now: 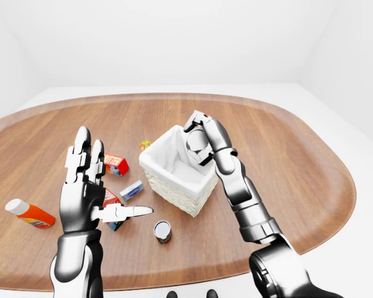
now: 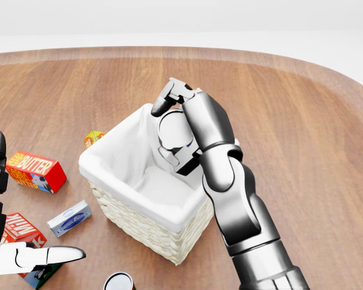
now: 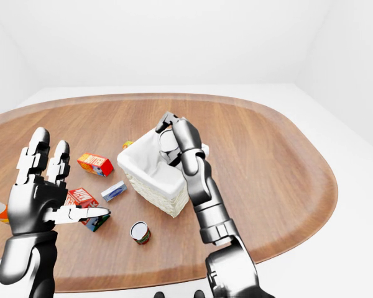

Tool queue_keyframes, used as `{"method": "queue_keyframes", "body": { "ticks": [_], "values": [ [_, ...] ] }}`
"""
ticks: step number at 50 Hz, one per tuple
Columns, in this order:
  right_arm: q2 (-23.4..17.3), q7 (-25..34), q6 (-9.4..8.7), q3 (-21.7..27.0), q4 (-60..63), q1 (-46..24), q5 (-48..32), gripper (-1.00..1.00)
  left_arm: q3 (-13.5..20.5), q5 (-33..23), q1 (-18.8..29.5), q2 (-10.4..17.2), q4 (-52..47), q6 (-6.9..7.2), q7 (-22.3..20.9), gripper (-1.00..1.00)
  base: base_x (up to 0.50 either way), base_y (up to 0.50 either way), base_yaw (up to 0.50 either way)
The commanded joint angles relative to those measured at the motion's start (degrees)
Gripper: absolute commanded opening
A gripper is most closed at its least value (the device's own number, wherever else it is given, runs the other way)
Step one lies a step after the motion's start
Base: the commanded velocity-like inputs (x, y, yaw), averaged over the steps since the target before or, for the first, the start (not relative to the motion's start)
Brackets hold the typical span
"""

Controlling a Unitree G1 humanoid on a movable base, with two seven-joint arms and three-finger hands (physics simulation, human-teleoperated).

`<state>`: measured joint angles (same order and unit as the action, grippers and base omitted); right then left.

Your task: Pick up the alphabet soup, and put it in the basket.

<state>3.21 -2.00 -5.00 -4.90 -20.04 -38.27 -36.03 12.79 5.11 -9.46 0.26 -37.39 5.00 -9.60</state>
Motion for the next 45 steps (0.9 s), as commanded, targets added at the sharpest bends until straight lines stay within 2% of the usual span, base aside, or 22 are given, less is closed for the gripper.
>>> {"method": "queue_keyframes", "body": {
  "ticks": [1,4,10,14,22,25,45],
  "values": [
    [-0.2,-2.0,0.00,0.5,-9.7,-4.3,3.0,-1.00,-0.1,-0.1,0.0,0.0,0.0,0.00,-0.1,1.00,0.00,0.00,0.00],
    [-0.2,-2.2,0.00,0.7,-11.3,-5.2,3.3,-1.00,-0.1,-0.1,-0.1,0.0,-0.1,0.00,-0.2,1.00,0.00,0.00,0.00],
    [-1.1,-5.4,0.00,1.6,-22.6,-9.5,4.8,-1.00,0.1,0.0,-0.3,-0.1,-0.3,0.00,-0.3,1.00,0.00,0.00,0.00],
    [-1.1,-6.3,0.58,1.9,-25.7,-11.3,5.5,-1.00,0.0,-0.1,-0.1,-0.1,0.0,0.00,-0.3,1.00,0.00,0.00,0.00],
    [-0.8,-8.9,4.33,1.8,-34.7,-14.7,5.7,-1.00,0.1,0.2,0.2,0.0,0.4,0.00,-0.2,1.00,0.00,0.00,0.00],
    [-0.7,-9.4,5.14,1.7,-36.7,-15.4,5.6,-1.00,-0.1,0.0,0.2,0.0,0.6,0.00,-0.1,1.00,0.00,0.00,0.00],
    [2.1,-11.2,7.33,0.8,-42.4,-17.1,3.9,-1.00,-0.2,-0.2,0.0,0.0,0.2,0.00,-0.1,1.00,0.00,0.00,0.00]
  ]
}}
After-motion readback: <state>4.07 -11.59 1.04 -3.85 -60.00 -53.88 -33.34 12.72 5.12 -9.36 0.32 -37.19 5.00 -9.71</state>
